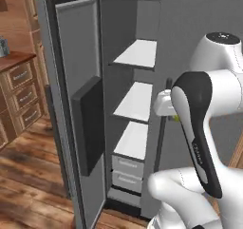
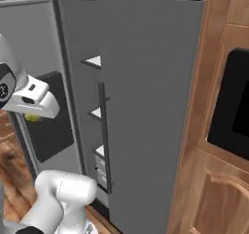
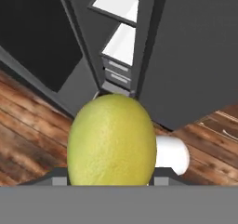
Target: Take the lemon and avocado out of the freezer and place them in the tupperware container on the counter. Then put the tupperware containing the vegetables back in the freezer.
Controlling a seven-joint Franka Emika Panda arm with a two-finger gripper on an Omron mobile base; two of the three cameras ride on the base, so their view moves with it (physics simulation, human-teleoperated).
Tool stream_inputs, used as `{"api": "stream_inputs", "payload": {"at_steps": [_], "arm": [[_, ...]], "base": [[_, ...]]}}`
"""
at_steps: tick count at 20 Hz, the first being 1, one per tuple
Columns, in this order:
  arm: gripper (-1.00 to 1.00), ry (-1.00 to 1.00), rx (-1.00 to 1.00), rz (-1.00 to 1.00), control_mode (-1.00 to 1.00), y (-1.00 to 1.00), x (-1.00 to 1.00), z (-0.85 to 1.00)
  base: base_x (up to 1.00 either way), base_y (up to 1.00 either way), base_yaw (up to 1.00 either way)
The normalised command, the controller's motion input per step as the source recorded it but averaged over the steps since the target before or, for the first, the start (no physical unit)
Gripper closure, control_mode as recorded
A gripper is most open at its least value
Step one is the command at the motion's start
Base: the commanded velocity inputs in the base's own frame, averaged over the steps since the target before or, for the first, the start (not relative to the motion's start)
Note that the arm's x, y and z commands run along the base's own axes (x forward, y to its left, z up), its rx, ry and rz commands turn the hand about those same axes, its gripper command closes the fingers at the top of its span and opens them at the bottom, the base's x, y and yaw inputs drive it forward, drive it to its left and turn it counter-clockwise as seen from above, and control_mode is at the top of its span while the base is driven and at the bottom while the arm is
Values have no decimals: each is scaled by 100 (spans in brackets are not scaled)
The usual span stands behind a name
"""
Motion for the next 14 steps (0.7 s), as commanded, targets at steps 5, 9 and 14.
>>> {"api": "stream_inputs", "payload": {"at_steps": [5,9,14], "arm": [[100,0,0,0,100,0,0,0],[100,0,0,0,100,0,0,0],[100,0,0,0,100,0,0,0]], "base": [[-48,0,95],[-68,3,93],[-54,11,89]]}}
